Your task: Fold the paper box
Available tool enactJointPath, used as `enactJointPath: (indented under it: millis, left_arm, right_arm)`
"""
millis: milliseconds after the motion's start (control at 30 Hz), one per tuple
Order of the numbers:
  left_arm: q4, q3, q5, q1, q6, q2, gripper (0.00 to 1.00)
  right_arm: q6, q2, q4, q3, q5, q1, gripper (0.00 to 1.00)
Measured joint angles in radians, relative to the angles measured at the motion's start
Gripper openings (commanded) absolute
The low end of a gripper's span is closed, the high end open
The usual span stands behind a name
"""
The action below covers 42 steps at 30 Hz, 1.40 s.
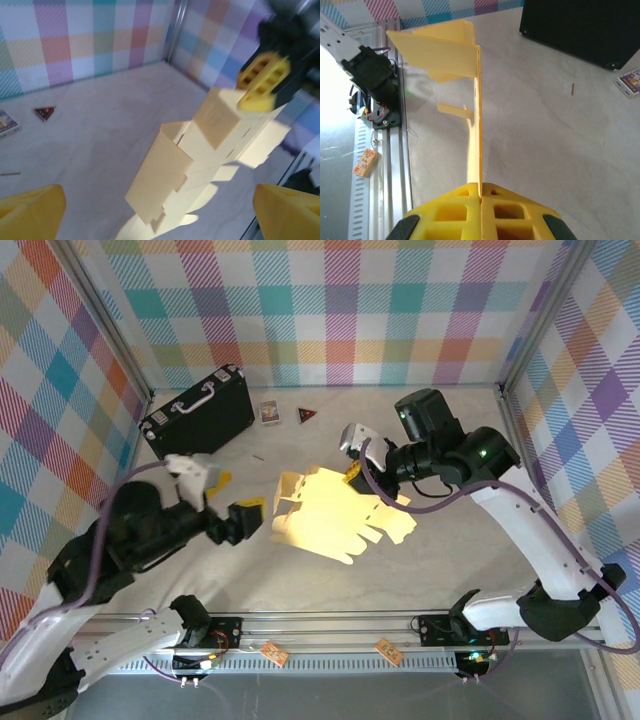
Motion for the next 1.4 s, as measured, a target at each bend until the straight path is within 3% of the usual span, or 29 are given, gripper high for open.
enactJointPath:
  millis: [167,333,500,867,1100,1267,1400]
  left_arm:
    - [-0.021,0.037,0.029,0.002,0.148,0.181,0.98]
    - [-0.021,0.044,0.133,0.003,0.306,0.159,1.00]
    - [-0.068,0.189,0.167,0.003,0.424,0.202,1.00]
    - [-0.205,0.426,0.267,0.003,0.621,0.550,0.94]
    - [-0.234,0.427,0.299,0.005,0.666,0.568,0.80]
    - [-0.212,0.404,0.268,0.007,0.651,0.554,0.86]
    - [-0.108,0.251,0.200,0.009,0.571,0.448,0.87]
  right_arm:
    - [-0.029,0.064,-0.033,0.056,-0.006,0.000,0.01]
    - [-0.100,0.105,-0.063,0.051,0.000,0.000,0.01]
    - [-0.188,0.087,-0.058,-0.012,-0.013,0.000,0.00]
    - [-0.288,0.076,-0.034,-0.050,-0.007,0.001,0.00]
    - [-0.323,0.035,0.000,-0.105,-0.018,0.001,0.00]
    - [-0.336,-0.005,0.035,-0.147,-0.014,0.001,0.00]
    - [-0.332,-0.019,0.059,-0.158,-0.001,0.001,0.02]
